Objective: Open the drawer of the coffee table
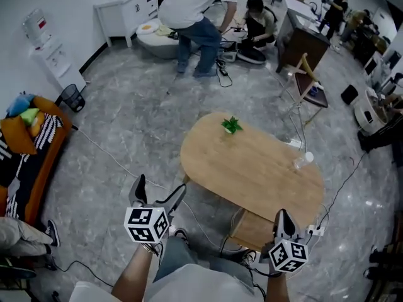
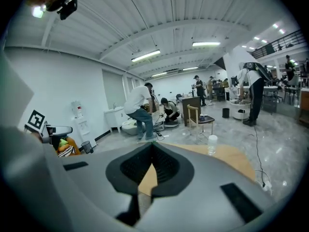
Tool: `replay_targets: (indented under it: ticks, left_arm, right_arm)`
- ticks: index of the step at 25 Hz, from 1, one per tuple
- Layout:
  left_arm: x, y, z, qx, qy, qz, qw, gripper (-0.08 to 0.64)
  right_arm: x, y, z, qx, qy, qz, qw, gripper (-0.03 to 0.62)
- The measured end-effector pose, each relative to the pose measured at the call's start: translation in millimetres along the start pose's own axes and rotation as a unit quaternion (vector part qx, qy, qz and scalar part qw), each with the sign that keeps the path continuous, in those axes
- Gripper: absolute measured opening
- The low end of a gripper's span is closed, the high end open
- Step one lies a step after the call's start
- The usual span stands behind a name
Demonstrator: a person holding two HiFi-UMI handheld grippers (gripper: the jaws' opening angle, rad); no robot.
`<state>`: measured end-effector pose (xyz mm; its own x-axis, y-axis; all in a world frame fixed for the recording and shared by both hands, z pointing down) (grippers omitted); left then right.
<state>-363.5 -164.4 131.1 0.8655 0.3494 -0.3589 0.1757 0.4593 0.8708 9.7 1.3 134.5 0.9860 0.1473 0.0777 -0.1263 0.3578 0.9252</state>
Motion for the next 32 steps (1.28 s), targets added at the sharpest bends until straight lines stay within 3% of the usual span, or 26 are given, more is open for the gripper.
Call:
replay_targets:
  ticks: [5, 9, 18, 22, 27, 30, 32]
  left_arm:
    - [-46.2, -25.0, 18.8, -0.01, 0.034, 0.013, 0.9993, 0.574]
    - [-58.5, -38.7, 36.6, -0.024, 0.068, 0.021, 0.9971, 0.574]
    - [-39.7, -46.0, 51.1, -0.045, 0.117, 0.037, 0.9914, 0.574]
    - [-36.8, -21.9, 35.9, -0.072, 0.127, 0.051, 0.988, 0.574]
    - [-43.8, 27.9, 29.5, -0.101, 0.135, 0.069, 0.9832, 0.574]
    - [-55.9, 69.0, 47.0, -0.128, 0.16, 0.077, 0.9758, 0.574]
    - [-67.8, 98.1, 64.0, -0.145, 0.192, 0.088, 0.9666, 0.574]
  right_arm:
    - [-46.6, 6.4, 8.0, 0.001, 0.044, 0.017, 0.999, 0.0]
    - [-66.0, 0.2, 10.1, -0.001, 0.07, 0.012, 0.997, 0.0]
    - [-44.8, -12.6, -12.8, 0.017, 0.111, 0.042, 0.993, 0.0]
    - [-56.0, 1.5, -10.6, 0.01, 0.1, 0.073, 0.992, 0.0]
    - [-78.7, 44.3, 2.1, -0.027, 0.046, 0.063, 0.997, 0.0]
    - [-86.2, 76.6, 14.9, -0.056, 0.041, 0.068, 0.995, 0.0]
    - [-94.9, 95.9, 23.6, -0.069, 0.042, 0.067, 0.994, 0.0]
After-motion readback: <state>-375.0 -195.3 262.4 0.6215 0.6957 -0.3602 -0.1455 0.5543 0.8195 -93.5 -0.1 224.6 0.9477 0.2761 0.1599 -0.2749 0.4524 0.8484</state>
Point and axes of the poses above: the fingertips, and each gripper's own axes: z forward along the fingers, x to its right, y out of its underside, the point moved 6 cm from there along -z, backward along the fingers, and after that the axes turned 7 degrees about -z, right-handed, at the moved point
